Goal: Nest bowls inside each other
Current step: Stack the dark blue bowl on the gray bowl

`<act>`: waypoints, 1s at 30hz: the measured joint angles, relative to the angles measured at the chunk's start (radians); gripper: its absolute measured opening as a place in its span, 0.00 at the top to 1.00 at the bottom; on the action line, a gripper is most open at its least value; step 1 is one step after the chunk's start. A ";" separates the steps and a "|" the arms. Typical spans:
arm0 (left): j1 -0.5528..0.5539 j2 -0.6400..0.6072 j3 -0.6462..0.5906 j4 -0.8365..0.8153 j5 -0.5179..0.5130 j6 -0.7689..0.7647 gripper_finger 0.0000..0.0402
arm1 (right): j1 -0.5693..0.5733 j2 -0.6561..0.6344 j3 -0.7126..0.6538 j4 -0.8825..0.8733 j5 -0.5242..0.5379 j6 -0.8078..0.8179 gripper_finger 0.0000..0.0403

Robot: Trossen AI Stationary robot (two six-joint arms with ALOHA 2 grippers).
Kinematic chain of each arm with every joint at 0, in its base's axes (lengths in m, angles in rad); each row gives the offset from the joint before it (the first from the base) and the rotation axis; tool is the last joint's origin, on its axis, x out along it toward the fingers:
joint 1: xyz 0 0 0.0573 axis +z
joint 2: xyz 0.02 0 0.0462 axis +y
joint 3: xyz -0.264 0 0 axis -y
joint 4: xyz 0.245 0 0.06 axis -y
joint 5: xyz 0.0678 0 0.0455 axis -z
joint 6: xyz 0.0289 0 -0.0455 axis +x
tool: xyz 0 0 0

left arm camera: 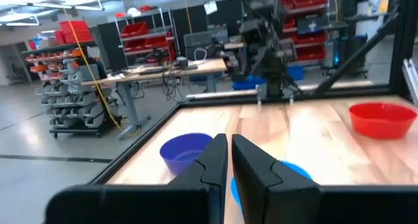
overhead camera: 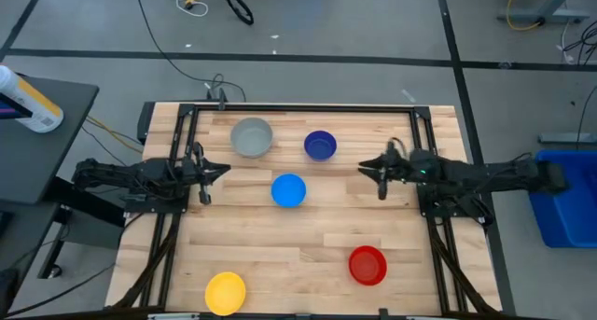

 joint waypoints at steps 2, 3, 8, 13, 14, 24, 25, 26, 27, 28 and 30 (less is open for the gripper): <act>0.000 0.000 0.000 -0.030 -0.010 -0.014 0.92 | -0.044 0.146 0.097 -0.019 -0.078 -0.041 0.74; 0.000 0.000 0.000 -0.044 -0.015 -0.019 0.92 | -0.066 0.224 0.149 -0.037 -0.113 -0.057 0.74; 0.000 0.000 0.000 -0.114 -0.042 -0.066 0.92 | -0.160 0.598 0.409 -0.233 -0.185 -0.106 0.66; 0.000 0.000 0.000 -0.152 -0.080 -0.096 0.92 | -0.199 0.895 0.652 -0.411 -0.202 -0.188 0.53; 0.000 0.000 0.000 -0.158 -0.088 -0.099 0.92 | -0.197 0.936 0.693 -0.422 -0.211 -0.207 0.51; 0.000 0.000 0.005 -0.204 -0.105 -0.152 0.92 | -0.197 1.089 0.904 -0.513 -0.221 -0.315 0.55; 0.000 0.000 0.005 -0.205 -0.105 -0.155 0.92 | -0.197 1.092 0.904 -0.512 -0.221 -0.316 0.57; 0.000 0.000 0.005 -0.205 -0.105 -0.156 0.92 | -0.197 1.093 0.904 -0.518 -0.221 -0.316 0.58; 0.000 0.000 0.005 -0.206 -0.104 -0.157 0.92 | -0.197 1.096 0.904 -0.519 -0.219 -0.316 0.60; 0.000 0.000 0.005 -0.206 -0.104 -0.156 0.92 | -0.197 1.101 0.904 -0.516 -0.210 -0.316 0.61; 0.000 0.000 0.005 -0.207 -0.105 -0.155 0.92 | -0.197 1.113 0.904 -0.525 -0.190 -0.316 0.63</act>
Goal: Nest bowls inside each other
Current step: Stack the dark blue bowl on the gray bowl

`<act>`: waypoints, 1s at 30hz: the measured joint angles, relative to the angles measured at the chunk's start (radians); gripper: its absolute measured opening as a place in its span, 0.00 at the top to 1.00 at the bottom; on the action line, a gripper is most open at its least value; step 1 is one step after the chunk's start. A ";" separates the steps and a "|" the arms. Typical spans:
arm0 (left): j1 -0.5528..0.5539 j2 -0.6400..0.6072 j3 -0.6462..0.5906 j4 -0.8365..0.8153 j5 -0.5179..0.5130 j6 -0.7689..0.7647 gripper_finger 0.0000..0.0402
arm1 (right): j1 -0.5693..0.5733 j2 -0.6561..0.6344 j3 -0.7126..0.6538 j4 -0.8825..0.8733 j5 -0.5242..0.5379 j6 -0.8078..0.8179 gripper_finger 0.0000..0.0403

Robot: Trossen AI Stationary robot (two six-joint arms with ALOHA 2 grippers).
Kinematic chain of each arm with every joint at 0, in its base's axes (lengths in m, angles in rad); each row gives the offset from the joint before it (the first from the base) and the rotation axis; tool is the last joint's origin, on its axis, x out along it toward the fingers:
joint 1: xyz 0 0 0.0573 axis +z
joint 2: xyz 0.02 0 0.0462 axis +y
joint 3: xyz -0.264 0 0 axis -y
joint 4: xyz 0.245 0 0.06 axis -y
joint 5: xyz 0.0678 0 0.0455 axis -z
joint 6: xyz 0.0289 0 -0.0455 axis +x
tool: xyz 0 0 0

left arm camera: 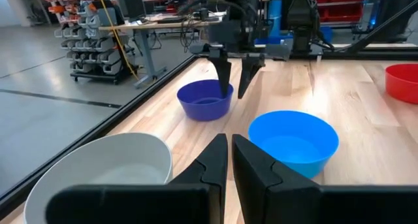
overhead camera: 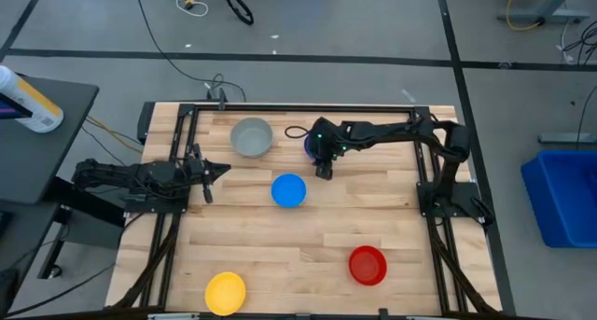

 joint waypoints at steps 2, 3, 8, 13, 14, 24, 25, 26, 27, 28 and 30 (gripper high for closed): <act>0.000 0.000 0.000 -0.001 0.000 0.000 0.92 | 0.001 0.014 0.000 0.010 0.019 -0.007 0.64; 0.000 0.000 0.000 -0.001 0.000 0.000 0.92 | 0.001 0.020 0.000 0.010 0.023 -0.008 0.65; 0.000 0.000 -0.001 -0.002 -0.001 0.000 0.92 | 0.001 0.050 0.000 0.013 0.072 -0.013 0.65; 0.000 0.000 -0.001 -0.003 -0.001 0.000 0.92 | 0.003 0.057 0.000 0.017 0.093 -0.005 0.76; 0.000 0.000 -0.002 -0.003 0.000 0.000 0.92 | 0.005 0.057 0.000 0.017 0.093 0.004 0.82; 0.000 0.000 -0.003 -0.003 -0.005 0.008 0.92 | 0.079 0.056 0.081 0.089 0.132 0.007 0.99; 0.000 0.000 -0.003 -0.002 -0.010 0.007 0.92 | 0.089 0.056 0.110 0.093 0.140 0.000 0.99; 0.000 0.000 -0.003 -0.001 -0.017 0.006 0.92 | 0.097 0.056 0.140 0.093 0.142 -0.008 0.99; 0.000 0.000 -0.004 0.000 -0.023 0.006 0.92 | 0.103 0.056 0.173 0.094 0.142 -0.014 0.99; 0.000 0.000 -0.004 0.000 -0.028 0.005 0.92 | 0.107 0.056 0.207 0.100 0.142 -0.018 0.99; 0.000 0.000 -0.004 0.000 -0.037 0.005 0.92 | 0.111 0.064 0.280 0.118 0.131 -0.039 0.99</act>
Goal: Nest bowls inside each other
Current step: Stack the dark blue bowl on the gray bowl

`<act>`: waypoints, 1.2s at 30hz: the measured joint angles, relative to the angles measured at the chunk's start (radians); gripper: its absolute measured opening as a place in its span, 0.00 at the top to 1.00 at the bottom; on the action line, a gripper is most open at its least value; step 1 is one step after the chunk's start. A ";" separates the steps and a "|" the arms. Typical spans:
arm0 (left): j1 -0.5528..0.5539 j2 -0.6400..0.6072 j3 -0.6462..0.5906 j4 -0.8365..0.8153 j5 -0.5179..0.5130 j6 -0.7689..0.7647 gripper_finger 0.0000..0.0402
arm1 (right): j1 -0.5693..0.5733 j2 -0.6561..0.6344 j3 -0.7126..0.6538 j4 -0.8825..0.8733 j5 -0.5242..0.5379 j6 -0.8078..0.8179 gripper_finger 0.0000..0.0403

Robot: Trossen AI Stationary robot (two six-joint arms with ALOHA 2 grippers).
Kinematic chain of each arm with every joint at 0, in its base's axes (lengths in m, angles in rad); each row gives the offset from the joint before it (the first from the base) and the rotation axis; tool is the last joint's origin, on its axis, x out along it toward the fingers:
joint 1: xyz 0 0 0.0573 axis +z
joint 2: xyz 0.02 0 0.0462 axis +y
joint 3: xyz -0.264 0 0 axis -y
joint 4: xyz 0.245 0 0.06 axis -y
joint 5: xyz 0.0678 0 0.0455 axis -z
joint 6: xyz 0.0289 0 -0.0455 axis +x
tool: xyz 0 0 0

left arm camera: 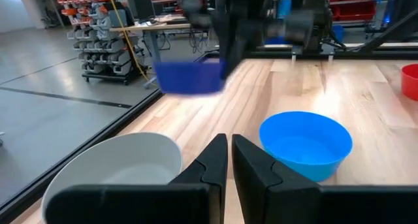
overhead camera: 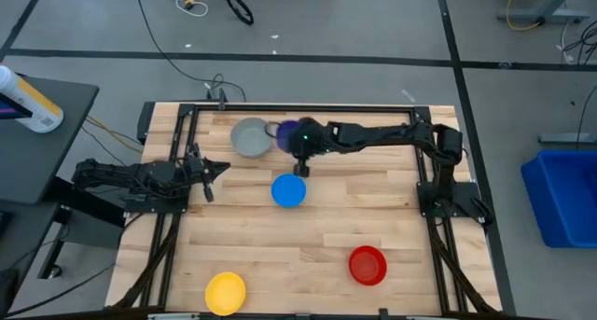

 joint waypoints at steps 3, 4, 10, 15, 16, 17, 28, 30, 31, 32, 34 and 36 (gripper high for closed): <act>0.000 0.000 0.000 0.000 -0.003 0.000 0.92 | -0.008 0.041 0.105 0.003 -0.048 -0.006 1.00; 0.000 0.000 0.000 0.000 -0.004 0.000 0.92 | -0.012 0.064 0.140 0.002 -0.069 -0.006 1.00; 0.000 0.000 0.000 0.000 -0.060 -0.009 0.92 | -0.032 0.257 0.353 -0.048 -0.141 -0.006 1.00; 0.000 0.000 0.000 0.001 -0.055 -0.018 0.92 | -0.043 0.408 0.535 -0.114 -0.152 -0.013 1.00; 0.000 0.000 0.000 0.001 -0.055 -0.019 0.92 | -0.044 0.430 0.567 -0.117 -0.164 -0.014 1.00; 0.000 0.000 0.000 0.001 -0.054 -0.019 0.92 | -0.046 0.451 0.597 -0.121 -0.174 -0.014 1.00; 0.000 0.000 -0.001 0.001 -0.047 -0.034 0.92 | -0.074 0.524 0.701 -0.219 -0.223 0.032 0.99; 0.000 0.000 -0.001 0.002 -0.047 -0.034 0.92 | -0.077 0.524 0.701 -0.223 -0.224 0.049 0.95; 0.000 0.000 -0.001 0.003 -0.047 -0.035 0.92 | -0.078 0.524 0.701 -0.222 -0.223 0.051 0.92; 0.000 0.000 -0.001 0.004 -0.047 -0.035 0.92 | -0.079 0.524 0.701 -0.221 -0.221 0.051 0.88; 0.000 0.000 -0.001 0.004 -0.047 -0.037 0.92 | -0.078 0.524 0.701 -0.210 -0.222 0.051 0.80; 0.000 0.000 -0.001 0.004 -0.047 -0.041 0.92 | -0.077 0.524 0.701 -0.199 -0.221 0.051 0.72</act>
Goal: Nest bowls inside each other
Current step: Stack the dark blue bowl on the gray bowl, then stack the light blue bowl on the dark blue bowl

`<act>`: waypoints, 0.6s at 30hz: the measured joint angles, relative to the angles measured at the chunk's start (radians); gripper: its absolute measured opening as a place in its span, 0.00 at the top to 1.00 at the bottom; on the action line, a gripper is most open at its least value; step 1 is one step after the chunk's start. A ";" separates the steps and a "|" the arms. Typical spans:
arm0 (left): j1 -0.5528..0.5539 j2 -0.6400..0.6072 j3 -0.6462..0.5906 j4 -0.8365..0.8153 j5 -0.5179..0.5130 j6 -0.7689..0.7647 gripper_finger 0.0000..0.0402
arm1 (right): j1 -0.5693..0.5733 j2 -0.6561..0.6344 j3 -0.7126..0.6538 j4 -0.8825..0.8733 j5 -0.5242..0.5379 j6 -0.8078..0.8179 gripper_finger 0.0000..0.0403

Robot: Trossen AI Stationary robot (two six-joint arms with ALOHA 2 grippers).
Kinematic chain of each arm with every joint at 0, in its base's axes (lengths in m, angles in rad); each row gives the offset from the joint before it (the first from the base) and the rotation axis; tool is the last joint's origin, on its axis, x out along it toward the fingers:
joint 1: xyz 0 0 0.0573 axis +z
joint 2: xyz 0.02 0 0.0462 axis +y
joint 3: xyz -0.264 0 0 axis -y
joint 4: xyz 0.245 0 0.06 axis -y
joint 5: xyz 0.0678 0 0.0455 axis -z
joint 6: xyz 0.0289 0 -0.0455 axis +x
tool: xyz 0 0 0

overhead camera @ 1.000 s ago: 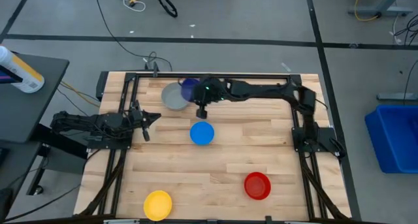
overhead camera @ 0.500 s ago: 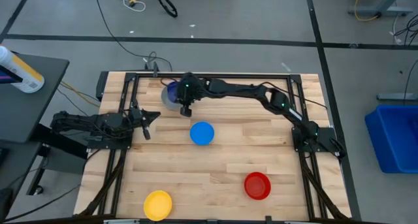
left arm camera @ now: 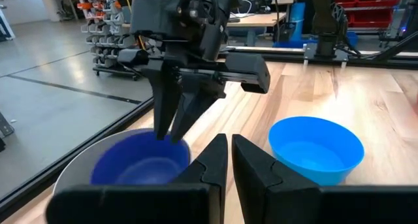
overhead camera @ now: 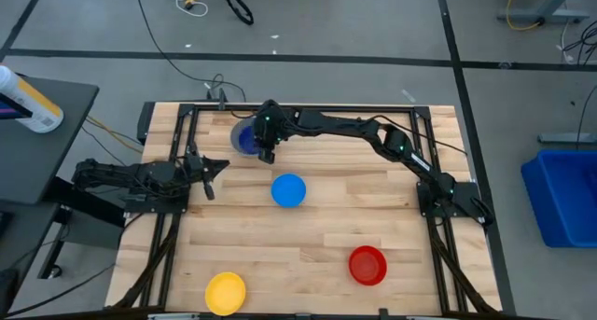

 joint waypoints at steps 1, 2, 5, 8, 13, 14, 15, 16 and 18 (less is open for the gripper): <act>0.000 0.000 0.000 0.000 0.000 0.000 0.92 | 0.000 0.000 0.000 0.007 0.004 0.002 0.69; 0.000 0.000 0.000 0.000 0.000 0.000 0.92 | 0.001 0.000 0.000 0.015 0.014 0.004 0.66; 0.000 0.000 0.000 0.000 0.000 0.000 0.92 | 0.006 0.000 0.000 0.026 0.017 0.011 0.60; 0.000 0.000 0.000 0.001 0.001 -0.008 0.92 | 0.017 -0.002 0.000 0.018 0.019 0.011 0.59; 0.000 0.003 -0.002 0.011 0.070 -0.047 0.92 | 0.083 -0.003 0.000 -0.003 0.022 -0.003 0.60; 0.000 0.012 -0.007 0.031 0.090 -0.053 0.92 | 0.098 -0.004 0.000 -0.013 0.040 -0.017 0.60; 0.000 0.025 -0.013 0.058 0.105 -0.053 0.92 | 0.114 -0.007 0.000 -0.033 0.066 -0.031 0.60; 0.000 0.042 -0.021 0.094 0.114 -0.052 0.91 | 0.128 -0.012 0.000 -0.056 0.084 -0.049 0.59; 0.000 0.085 -0.040 0.172 0.114 -0.048 0.89 | 0.146 -0.037 -0.002 -0.095 0.086 -0.062 0.59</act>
